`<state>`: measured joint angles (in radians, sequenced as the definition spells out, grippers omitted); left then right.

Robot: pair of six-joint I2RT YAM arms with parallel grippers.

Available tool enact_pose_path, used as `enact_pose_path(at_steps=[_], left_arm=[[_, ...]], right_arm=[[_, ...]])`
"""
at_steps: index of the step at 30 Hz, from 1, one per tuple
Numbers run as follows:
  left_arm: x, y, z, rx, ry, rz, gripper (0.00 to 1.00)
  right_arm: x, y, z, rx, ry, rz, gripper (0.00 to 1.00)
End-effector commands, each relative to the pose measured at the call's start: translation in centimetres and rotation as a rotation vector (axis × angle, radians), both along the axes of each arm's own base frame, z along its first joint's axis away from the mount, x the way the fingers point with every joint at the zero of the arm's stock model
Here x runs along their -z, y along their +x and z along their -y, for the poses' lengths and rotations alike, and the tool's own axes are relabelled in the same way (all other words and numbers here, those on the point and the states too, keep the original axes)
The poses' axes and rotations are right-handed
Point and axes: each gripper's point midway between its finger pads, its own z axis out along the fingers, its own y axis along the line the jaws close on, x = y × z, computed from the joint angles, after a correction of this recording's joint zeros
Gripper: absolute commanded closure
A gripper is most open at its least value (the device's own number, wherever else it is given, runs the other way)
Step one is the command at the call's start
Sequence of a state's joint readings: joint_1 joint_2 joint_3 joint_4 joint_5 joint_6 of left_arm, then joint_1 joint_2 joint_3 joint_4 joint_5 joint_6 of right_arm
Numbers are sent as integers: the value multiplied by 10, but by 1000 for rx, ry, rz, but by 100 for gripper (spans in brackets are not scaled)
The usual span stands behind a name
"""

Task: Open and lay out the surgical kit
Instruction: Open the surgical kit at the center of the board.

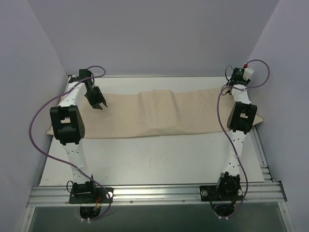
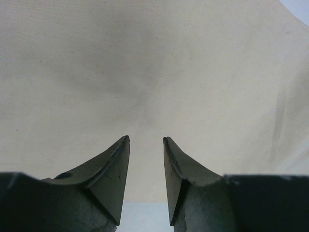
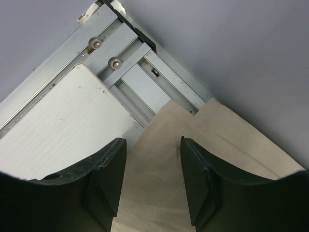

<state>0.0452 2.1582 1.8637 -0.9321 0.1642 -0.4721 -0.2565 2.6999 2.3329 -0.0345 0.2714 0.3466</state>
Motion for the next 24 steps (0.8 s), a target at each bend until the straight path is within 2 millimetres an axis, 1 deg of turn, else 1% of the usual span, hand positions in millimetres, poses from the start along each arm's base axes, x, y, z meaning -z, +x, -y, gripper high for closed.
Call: enact_pose_path(at_steps=[1, 2, 6, 8, 11, 14, 17, 19, 21, 23, 24], left_arm=[[-13, 16, 5, -1, -22, 61, 57], [-13, 16, 6, -2, -24, 62, 57], [-11, 14, 6, -5, -27, 54, 57], [-10, 14, 7, -4, -32, 53, 57], [-9, 12, 8, -4, -34, 49, 57], [-8, 12, 8, -5, -35, 47, 57], [-9, 11, 8, -5, -35, 46, 57], [-10, 10, 9, -3, -36, 46, 57], [-12, 10, 10, -1, -36, 50, 57], [-12, 11, 10, -2, -38, 52, 57], [-12, 10, 10, -2, -38, 50, 57]], right_arm=[[1, 3, 6, 7, -12, -1, 52], [0, 4, 7, 6, -14, 3, 53], [-3, 6, 8, 0, -22, 12, 62], [-3, 7, 9, 0, -25, 13, 64], [-1, 8, 9, -3, -19, 14, 72], [0, 7, 10, 0, -19, 13, 73], [1, 8, 10, 0, -16, 13, 78], [-1, 8, 10, 2, -16, 17, 85], [-9, 10, 11, 5, -22, 29, 90], [-17, 9, 14, 16, -27, 38, 92], [-24, 10, 15, 20, -28, 53, 92]])
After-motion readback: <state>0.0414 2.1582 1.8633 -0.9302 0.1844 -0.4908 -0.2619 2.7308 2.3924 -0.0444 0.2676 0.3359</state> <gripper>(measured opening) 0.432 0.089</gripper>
